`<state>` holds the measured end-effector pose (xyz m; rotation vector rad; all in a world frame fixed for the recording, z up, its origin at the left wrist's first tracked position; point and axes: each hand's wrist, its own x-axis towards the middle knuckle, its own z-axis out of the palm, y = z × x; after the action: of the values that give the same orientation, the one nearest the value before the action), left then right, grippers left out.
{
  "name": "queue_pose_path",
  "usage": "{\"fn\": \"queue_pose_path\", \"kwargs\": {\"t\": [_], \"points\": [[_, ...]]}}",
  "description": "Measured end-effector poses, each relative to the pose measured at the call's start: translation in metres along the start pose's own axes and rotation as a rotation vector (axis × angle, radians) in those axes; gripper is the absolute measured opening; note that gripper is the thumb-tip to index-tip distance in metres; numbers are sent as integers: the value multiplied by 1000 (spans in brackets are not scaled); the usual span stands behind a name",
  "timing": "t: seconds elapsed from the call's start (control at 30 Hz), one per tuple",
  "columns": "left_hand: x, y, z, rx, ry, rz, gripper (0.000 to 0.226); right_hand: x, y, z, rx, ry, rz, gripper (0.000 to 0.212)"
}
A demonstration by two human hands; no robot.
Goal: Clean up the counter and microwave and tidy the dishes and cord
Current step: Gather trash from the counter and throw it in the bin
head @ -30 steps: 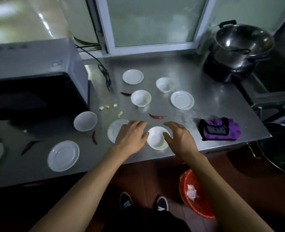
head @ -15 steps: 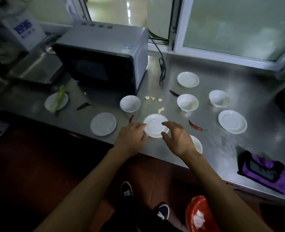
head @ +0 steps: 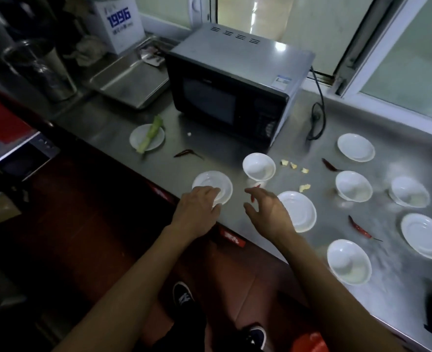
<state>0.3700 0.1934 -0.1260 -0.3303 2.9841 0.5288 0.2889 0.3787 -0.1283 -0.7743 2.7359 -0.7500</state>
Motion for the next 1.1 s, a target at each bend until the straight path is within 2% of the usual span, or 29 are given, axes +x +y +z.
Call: {"fn": "queue_pose_path", "kwargs": {"t": [0.4,0.93,1.1], "points": [[45,-115,-33,-35,20,8,50,70,-81,55,7,-21,45,39],[170,-182,-23,-102,-7,-8,43,195,-76,92,115,-82,114,40],[211,-201,-15,-45,-32,46,44,234,-80,98,115,-139,120,41]]}}
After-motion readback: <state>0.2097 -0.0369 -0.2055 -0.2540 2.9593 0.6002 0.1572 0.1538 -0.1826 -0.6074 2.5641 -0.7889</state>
